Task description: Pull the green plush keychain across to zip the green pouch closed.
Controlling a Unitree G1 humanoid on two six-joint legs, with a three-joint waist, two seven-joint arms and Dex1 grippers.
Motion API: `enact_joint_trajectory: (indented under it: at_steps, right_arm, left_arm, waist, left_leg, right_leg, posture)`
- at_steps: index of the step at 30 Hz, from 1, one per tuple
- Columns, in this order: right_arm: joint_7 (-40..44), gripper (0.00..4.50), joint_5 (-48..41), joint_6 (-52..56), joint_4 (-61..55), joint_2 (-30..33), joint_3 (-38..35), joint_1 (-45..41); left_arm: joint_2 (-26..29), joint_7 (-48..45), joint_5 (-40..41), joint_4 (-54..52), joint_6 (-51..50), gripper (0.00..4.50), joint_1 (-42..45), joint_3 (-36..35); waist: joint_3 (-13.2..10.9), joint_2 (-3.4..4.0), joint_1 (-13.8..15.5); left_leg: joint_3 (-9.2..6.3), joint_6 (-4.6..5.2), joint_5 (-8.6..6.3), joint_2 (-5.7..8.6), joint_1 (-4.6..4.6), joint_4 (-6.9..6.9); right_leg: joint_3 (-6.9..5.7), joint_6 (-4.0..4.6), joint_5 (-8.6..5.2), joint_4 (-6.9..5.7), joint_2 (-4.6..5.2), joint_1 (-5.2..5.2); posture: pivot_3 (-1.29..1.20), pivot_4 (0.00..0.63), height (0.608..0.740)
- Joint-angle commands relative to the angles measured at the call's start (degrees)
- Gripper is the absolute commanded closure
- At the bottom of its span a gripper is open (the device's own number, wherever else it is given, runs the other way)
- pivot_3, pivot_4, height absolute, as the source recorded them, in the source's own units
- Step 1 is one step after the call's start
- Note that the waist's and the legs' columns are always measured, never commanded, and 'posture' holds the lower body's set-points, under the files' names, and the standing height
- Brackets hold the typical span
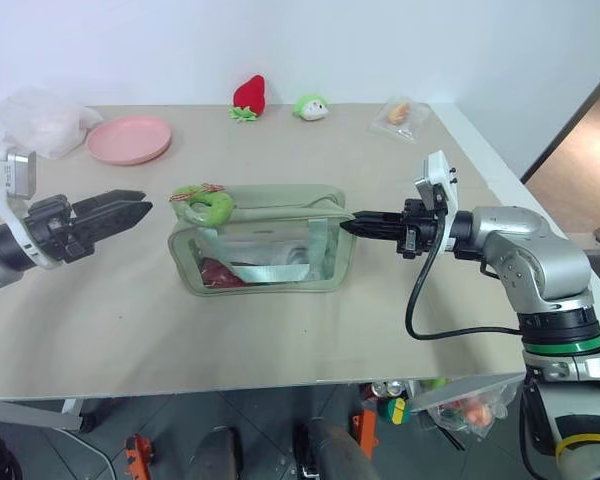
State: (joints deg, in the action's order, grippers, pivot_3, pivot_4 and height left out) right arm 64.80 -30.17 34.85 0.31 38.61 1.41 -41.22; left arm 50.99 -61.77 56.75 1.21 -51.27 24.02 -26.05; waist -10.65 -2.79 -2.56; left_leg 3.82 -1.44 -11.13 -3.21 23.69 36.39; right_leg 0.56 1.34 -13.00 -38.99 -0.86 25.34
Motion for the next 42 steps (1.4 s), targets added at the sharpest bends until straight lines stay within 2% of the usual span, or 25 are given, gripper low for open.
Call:
enact_joint_trajectory:
  at_steps: [1,7,15,20,23,29,30,31,38,39,42]
  right_arm:
    - [0.2,4.5,-0.5,-0.6,-1.1,0.3,-1.4,-1.3]
    - [0.1,4.5,-0.8,-0.2,-1.8,0.6,-1.7,-0.7]
    - [-0.2,4.5,-1.0,0.1,-2.4,0.9,-2.1,-0.5]
    - [-0.7,4.5,-0.9,0.1,-3.0,1.0,-2.2,0.3]
    - [-1.2,4.5,-1.2,0.1,-3.6,1.1,-2.8,0.9]
    - [-2.2,4.5,-1.5,0.4,-4.2,1.2,-3.8,2.3]
    - [-2.6,4.5,-1.5,0.5,-4.0,1.0,-4.2,2.2]
    - [-3.5,4.5,-1.5,0.7,-3.3,0.8,-4.6,1.9]
    - [-2.6,1.92,-5.8,4.9,-5.7,3.5,-7.9,2.9]
    - [-3.0,1.79,-6.5,5.3,-5.9,3.9,-8.8,2.8]
    - [-4.7,0.7,-11.0,7.8,-6.3,3.2,-12.6,0.4]
  left_arm:
    - [0.5,-1.5,0.6,-2.9,0.8,1.19,-2.0,-1.4]
    - [1.2,-4.0,-4.6,-4.1,3.5,1.19,-6.9,3.0]
    - [-1.4,-3.5,-7.5,-2.0,5.0,1.19,-2.3,8.6]
    - [-4.2,-2.7,-12.4,1.5,7.7,1.19,2.2,13.6]
    - [-6.5,-2.3,-13.0,3.1,8.8,2.01,4.2,14.1]
    - [-7.9,-1.7,-14.2,2.6,8.8,4.14,4.9,14.8]
    - [-8.1,-1.6,-14.7,2.7,9.4,4.39,5.1,15.0]
    - [-8.4,-1.5,-14.9,2.6,9.8,4.39,5.1,14.9]
    - [-8.9,-2.5,-14.3,0.6,9.2,4.44,5.0,14.6]
    - [-9.0,-2.5,-14.3,0.4,9.2,4.44,4.9,14.5]
    - [-9.0,-2.7,-14.0,0.1,9.0,4.44,4.9,14.4]
  waist:
    - [0.0,0.0,0.0]
    - [0.0,0.0,0.0]
    - [0.0,0.0,0.1]
    - [0.0,0.0,0.1]
    - [0.0,0.0,0.1]
    - [0.0,0.0,0.1]
    - [0.0,0.0,0.1]
    - [0.0,0.0,0.1]
    - [0.0,0.0,0.2]
    - [0.0,0.0,0.2]
    - [0.0,0.0,0.2]
  left_leg:
    - [-0.01,0.0,0.0,-0.02,0.01,0.0]
    - [-0.01,0.0,-0.01,-0.08,0.0,-0.03]
    - [-0.01,0.0,0.0,-0.04,0.02,0.0]
    - [-0.02,0.0,0.0,-0.03,0.02,0.0]
    - [-0.01,0.0,0.0,-0.03,0.03,0.01]
    - [-0.03,0.01,-0.01,0.0,0.06,0.02]
    - [-0.04,0.01,-0.01,0.01,0.06,0.03]
    - [-0.03,0.01,-0.01,0.01,0.06,0.04]
    - [-0.05,0.01,-0.01,0.04,0.08,0.06]
    - [-0.04,0.01,-0.01,0.04,0.08,0.06]
    - [-0.06,0.02,-0.01,0.06,0.08,0.06]
  right_leg:
    - [-0.01,0.0,-0.01,0.0,-0.02,0.01]
    - [-0.03,0.05,-0.03,0.0,-0.06,0.02]
    - [-0.02,0.04,-0.02,0.0,-0.04,0.01]
    - [-0.03,0.04,-0.02,0.0,-0.07,0.01]
    - [-0.02,0.03,-0.01,0.0,-0.07,0.01]
    - [-0.02,-0.01,-0.04,0.0,-0.03,0.01]
    - [-0.02,-0.01,-0.03,0.0,-0.02,0.01]
    - [-0.02,-0.04,-0.01,0.0,-0.02,0.0]
    - [-0.03,-0.09,-0.01,0.0,0.01,0.0]
    - [-0.02,-0.09,-0.01,0.0,0.0,0.0]
    - [-0.02,-0.09,-0.01,0.0,0.02,0.0]
  posture:
    - [0.0,0.15,0.74]
    - [0.0,0.15,0.74]
    - [0.0,0.15,0.74]
    - [0.0,0.15,0.74]
    - [0.0,0.15,0.74]
    - [0.0,0.15,0.74]
    - [0.0,0.15,0.74]
    - [0.0,0.15,0.74]
    - [0.0,0.15,0.74]
    - [0.0,0.15,0.74]
    - [0.0,0.15,0.74]
